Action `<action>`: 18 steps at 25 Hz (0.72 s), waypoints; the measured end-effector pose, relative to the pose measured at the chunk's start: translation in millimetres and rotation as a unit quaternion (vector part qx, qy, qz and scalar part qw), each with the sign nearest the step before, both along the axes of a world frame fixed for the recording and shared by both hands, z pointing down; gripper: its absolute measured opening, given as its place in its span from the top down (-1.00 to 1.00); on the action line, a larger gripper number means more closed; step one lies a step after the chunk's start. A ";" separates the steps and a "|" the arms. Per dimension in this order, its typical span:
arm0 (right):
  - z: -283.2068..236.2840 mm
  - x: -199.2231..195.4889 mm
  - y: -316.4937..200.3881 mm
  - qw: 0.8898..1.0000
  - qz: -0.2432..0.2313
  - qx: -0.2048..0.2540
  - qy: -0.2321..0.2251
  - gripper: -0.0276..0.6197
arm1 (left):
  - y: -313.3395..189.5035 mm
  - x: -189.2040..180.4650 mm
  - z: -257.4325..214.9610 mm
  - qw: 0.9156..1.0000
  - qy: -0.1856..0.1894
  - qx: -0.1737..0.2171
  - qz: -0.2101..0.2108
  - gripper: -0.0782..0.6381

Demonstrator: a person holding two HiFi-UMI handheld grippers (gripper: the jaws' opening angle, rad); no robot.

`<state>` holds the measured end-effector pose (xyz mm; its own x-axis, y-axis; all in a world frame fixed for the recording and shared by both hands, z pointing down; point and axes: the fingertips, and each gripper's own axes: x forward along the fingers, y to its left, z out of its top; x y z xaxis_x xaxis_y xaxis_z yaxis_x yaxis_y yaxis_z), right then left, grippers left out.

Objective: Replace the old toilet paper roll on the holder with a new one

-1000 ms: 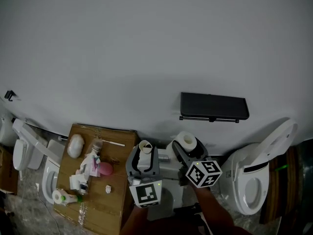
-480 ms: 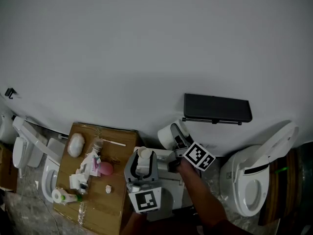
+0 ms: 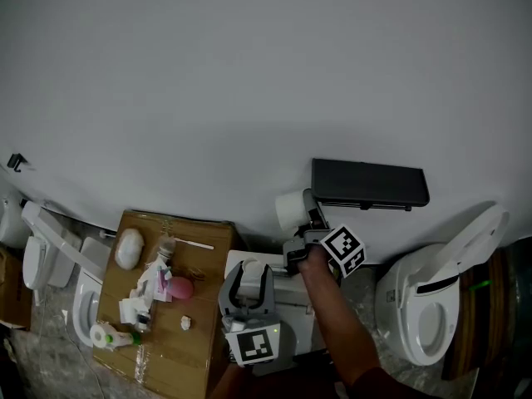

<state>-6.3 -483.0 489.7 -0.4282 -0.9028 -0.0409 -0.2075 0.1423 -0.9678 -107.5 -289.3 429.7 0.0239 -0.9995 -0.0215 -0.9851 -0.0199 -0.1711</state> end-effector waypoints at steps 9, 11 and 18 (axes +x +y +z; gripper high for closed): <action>-4.6 49.3 -9.8 0.996 0.066 0.004 -0.058 -0.27 | -6.2 9.4 9.5 1.000 0.028 -0.010 0.008 0.23; -3.9 60.2 -9.5 0.994 0.079 0.007 -0.071 -0.27 | -7.7 11.9 10.3 0.999 0.029 -0.010 0.011 0.23; -2.0 96.0 -4.6 0.989 0.120 0.019 -0.086 -0.27 | -10.6 24.7 19.9 0.999 0.034 -0.028 0.025 0.23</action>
<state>89.6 -487.6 487.8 -0.1865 -0.9739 -0.1296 -0.0726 0.1452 -0.9867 -82.8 -299.9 449.6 0.0741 -0.9968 0.0314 -0.9918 -0.0769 -0.1020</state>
